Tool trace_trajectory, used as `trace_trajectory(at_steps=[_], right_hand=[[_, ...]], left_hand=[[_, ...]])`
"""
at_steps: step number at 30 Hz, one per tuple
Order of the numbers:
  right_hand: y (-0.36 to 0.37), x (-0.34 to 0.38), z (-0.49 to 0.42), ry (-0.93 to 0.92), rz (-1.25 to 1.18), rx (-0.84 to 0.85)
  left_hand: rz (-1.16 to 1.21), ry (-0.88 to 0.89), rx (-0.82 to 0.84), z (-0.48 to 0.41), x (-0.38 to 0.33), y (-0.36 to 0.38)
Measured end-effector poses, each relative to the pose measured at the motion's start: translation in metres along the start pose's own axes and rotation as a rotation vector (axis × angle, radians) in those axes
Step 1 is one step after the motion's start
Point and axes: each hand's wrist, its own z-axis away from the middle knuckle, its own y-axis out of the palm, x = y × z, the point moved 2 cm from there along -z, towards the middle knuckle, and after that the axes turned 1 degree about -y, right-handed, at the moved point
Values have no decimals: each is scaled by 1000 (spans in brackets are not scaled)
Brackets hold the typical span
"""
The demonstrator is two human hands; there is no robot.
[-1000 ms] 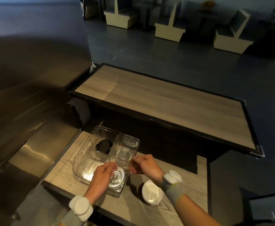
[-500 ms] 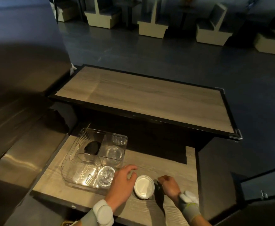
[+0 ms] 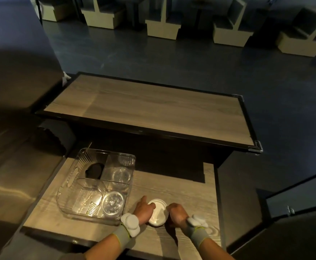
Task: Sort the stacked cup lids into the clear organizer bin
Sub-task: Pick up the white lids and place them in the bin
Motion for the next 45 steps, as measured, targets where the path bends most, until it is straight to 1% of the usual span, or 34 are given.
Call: trace_trajectory(at_steps=[2,3,5,8,10,14,20,27,32,34,35,38,40,42,45], right_hand=[[5,2,-3,12,31,-7],[6,0,-6,-7,38,-40],[7,2,-7,-1,-34,-22],[4,1,-1,-14,-46,4],[-2,5,7,-19,-71,-11],[-15,10,21,-19,-191,8],[-29,18,44,-46,-294,46],[-34,39,65,-166,-331,97],[-39,48,75,-257,-335,81],[-39,51,77,-340,-260,39],[-38,52,77,-393,-180,-3],[-35,59,83,-615,188,-176],[-28,68,89,-809,401,-221],[-17,79,94,-988,560,-252],[3,97,101,-1161,724,-289]], left_hand=[[42,-35,7,-4,3,1],[54,-49,17,-4,4,2],[84,-64,36,-4,4,4],[137,-73,57,4,0,5],[164,-63,67,10,-5,5],[178,-13,65,19,-14,5],[108,149,43,24,-24,5],[177,219,24,32,-30,-12],[321,258,14,41,-31,-34],[447,251,54,49,-29,-44],[518,246,74,53,-29,-49],[669,239,91,65,-28,-64],[722,250,78,71,-27,-75],[737,262,72,75,-27,-85],[758,252,68,80,-21,-100]])
